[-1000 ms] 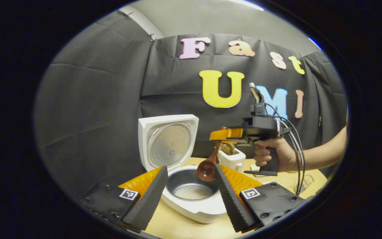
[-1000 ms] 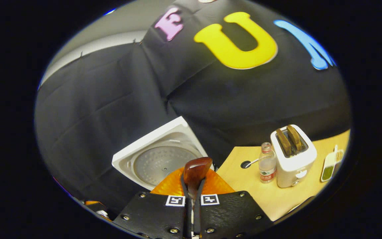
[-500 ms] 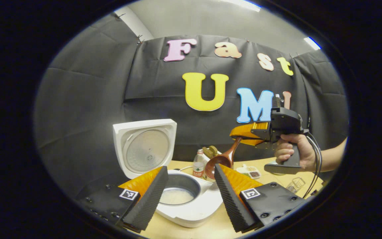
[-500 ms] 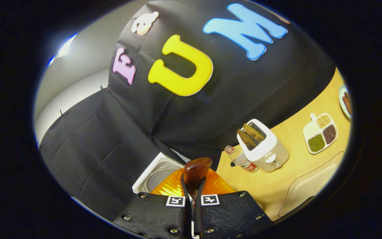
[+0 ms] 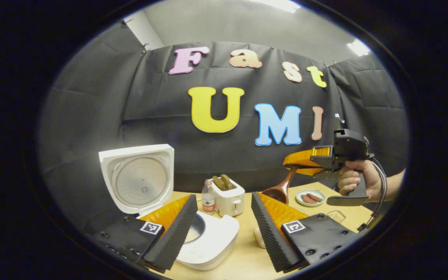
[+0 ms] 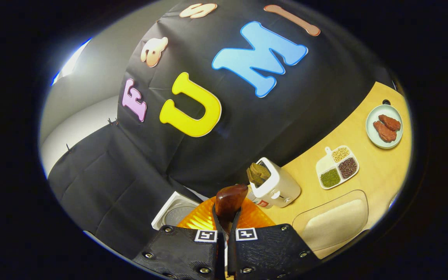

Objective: Close the left gripper, press the button to open the rice cooker; take a wooden spoon from the chopstick holder with the right hand, scoop a spoonful of rice and pour it into the rice cooker, then put the wooden spoon back into the chopstick holder.

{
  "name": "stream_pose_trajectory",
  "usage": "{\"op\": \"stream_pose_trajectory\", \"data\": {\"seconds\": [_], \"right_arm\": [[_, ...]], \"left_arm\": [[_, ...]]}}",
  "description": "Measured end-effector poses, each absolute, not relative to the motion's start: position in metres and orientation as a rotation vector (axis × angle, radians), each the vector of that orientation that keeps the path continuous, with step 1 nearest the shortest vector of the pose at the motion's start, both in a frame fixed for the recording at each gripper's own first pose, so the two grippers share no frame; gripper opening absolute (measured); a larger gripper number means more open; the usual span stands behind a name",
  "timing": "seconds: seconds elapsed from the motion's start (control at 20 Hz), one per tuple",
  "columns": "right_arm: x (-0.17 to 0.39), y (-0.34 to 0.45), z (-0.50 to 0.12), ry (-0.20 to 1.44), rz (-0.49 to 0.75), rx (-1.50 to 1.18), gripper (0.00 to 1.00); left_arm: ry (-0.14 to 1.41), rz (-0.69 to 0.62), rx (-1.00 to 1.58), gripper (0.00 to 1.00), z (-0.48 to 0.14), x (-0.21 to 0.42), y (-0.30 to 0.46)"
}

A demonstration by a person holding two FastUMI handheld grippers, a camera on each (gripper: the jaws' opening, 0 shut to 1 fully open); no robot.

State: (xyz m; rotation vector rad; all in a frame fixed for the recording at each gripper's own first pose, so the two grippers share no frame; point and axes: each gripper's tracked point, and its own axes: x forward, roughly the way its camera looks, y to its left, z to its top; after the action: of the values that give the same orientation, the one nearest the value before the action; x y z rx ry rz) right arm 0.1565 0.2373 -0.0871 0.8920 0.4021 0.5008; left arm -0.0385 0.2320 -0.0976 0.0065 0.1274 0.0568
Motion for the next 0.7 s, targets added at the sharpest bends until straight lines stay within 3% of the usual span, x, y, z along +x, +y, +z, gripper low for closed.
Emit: {"op": "stream_pose_trajectory", "data": {"seconds": [0.6,0.7], "right_arm": [[0.140,0.102,-0.104,0.352,0.320,0.898,0.03],[0.137,0.079,-0.110,0.347,0.289,0.902,0.03]], "left_arm": [[0.138,-0.017,0.032,0.97,-0.097,-0.005,0.169],[0.142,-0.022,0.033,1.00,-0.097,0.000,0.161]]}}
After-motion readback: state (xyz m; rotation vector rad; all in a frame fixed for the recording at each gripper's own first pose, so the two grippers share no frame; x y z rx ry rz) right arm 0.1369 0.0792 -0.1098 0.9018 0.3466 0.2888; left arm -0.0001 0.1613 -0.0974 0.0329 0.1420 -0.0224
